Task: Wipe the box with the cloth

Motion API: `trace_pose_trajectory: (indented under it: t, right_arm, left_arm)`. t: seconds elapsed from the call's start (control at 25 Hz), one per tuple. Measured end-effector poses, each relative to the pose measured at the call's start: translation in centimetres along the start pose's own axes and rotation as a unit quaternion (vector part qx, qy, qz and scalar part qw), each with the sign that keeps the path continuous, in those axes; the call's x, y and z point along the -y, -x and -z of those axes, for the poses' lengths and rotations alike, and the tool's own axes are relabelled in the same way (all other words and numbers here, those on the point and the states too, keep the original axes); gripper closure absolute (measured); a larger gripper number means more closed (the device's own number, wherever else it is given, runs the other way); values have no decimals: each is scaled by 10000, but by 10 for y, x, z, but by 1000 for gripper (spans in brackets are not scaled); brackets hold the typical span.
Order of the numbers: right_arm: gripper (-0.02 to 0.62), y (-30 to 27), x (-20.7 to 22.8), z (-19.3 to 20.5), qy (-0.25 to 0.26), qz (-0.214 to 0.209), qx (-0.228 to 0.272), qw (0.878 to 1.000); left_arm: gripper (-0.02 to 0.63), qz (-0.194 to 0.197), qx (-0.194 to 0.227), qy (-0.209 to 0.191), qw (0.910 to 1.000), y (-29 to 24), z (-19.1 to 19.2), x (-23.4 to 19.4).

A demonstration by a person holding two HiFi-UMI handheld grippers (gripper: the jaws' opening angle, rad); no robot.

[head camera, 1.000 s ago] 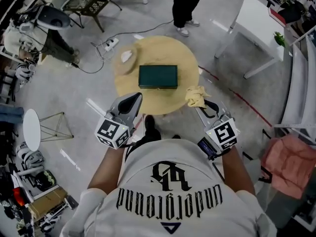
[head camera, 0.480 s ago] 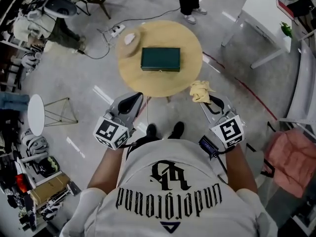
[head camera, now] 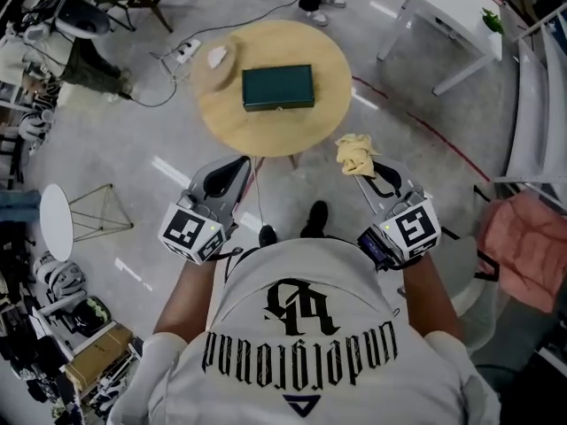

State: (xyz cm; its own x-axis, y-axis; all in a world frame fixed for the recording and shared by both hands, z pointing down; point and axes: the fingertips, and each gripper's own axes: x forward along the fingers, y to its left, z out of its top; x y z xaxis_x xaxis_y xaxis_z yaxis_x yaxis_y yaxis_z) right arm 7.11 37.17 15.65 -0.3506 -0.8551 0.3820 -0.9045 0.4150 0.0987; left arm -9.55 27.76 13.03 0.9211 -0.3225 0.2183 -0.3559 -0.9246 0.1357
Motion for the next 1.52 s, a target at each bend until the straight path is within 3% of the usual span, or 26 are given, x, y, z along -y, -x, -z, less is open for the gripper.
trace_pose_trajectory:
  t: [0.76,1.52]
  right_arm:
    - [525,-28,-189,-45,-299,339,211,9988]
    - [525,-43,-251,-65,-313,336,309,9985]
  left_arm:
    - [600,396,343,-100,9986,178,10,-39]
    - [600,565,425,-75,9975,230,24,-44]
